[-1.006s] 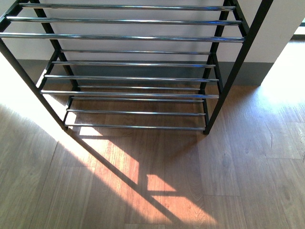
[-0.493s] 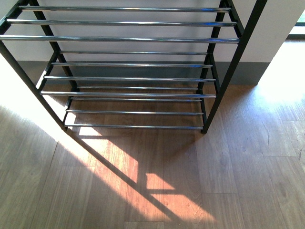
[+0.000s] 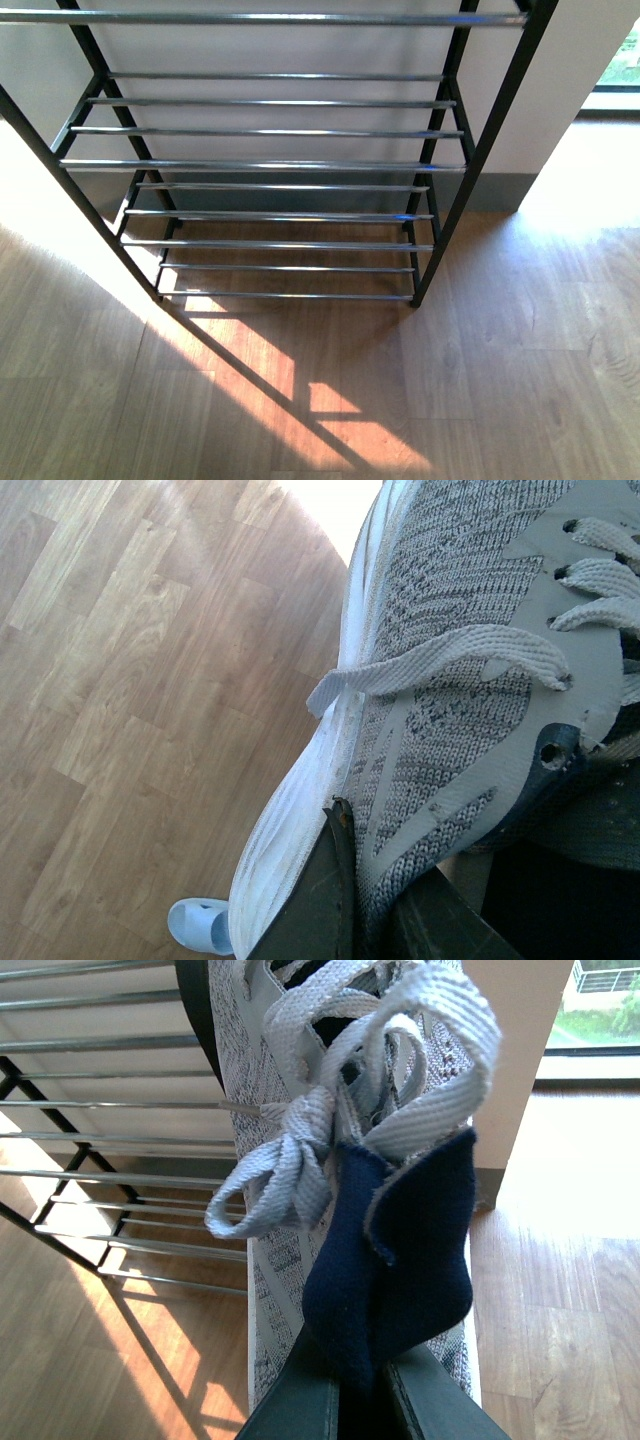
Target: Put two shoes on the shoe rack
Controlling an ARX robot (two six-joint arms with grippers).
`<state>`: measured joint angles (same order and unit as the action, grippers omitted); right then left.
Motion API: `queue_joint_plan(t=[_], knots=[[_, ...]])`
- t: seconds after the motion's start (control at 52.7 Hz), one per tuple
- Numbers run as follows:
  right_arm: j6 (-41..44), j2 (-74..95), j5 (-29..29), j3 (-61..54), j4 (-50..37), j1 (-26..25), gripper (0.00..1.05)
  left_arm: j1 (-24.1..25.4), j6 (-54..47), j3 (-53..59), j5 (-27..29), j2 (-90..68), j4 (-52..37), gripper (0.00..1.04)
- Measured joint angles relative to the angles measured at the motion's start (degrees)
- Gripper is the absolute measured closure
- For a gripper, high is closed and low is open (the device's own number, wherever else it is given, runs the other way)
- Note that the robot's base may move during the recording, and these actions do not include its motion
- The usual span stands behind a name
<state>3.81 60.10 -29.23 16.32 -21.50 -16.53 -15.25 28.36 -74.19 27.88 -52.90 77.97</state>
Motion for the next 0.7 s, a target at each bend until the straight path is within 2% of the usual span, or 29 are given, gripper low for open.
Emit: queue_joint_plan(t=[0.512, 0.588, 0.645, 0.702], knots=[[-0.1, 0.1, -0.3, 0.0, -0.5, 0.0, 1.03, 0.0, 0.0, 0.0, 0.2, 0.0, 0.0, 1.03], [-3.9, 3.6, -1.1, -3.2, -16.3, 1.2, 1.03, 0.0, 0.0, 0.0, 0.2, 0.0, 0.0, 1.03], [-5.3, 4.3, 0.9, -2.5, -19.8, 3.2, 1.03, 0.0, 0.0, 0.0, 0.2, 0.0, 0.0, 1.03], [-6.1, 4.3, 2.7, -0.8, -18.9, 5.4, 1.03, 0.0, 0.0, 0.0, 0.1, 0.0, 0.0, 1.03]])
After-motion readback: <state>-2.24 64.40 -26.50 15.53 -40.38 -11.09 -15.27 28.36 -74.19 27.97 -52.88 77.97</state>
